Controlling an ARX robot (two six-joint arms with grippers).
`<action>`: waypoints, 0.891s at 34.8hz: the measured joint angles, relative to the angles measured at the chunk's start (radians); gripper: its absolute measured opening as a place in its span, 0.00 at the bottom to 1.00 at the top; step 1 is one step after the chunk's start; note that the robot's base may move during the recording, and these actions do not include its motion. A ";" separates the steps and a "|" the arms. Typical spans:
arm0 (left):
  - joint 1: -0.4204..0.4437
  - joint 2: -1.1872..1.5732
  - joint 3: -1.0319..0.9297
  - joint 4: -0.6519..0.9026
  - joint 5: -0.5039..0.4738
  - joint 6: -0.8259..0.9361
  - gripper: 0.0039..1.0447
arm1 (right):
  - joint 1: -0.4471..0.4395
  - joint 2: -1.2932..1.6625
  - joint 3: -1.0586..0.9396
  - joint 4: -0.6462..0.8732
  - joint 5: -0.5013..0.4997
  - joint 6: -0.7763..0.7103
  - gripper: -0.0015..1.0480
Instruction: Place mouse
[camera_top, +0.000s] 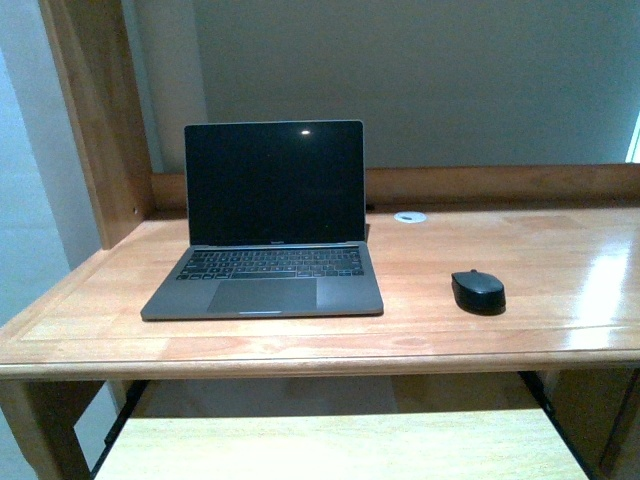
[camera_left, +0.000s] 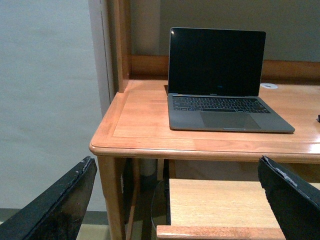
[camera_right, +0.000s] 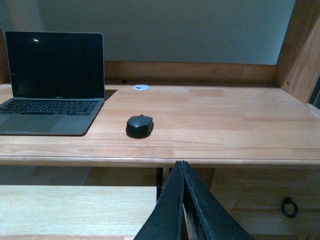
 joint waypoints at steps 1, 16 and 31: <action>0.000 0.000 0.000 0.000 0.000 0.000 0.94 | 0.000 -0.010 0.000 -0.010 0.000 0.000 0.02; 0.000 0.000 0.000 0.000 0.000 0.000 0.94 | 0.000 -0.099 0.000 -0.098 0.000 0.000 0.02; -0.001 0.000 0.000 0.000 0.000 0.000 0.94 | 0.000 -0.299 0.000 -0.311 0.000 -0.001 0.02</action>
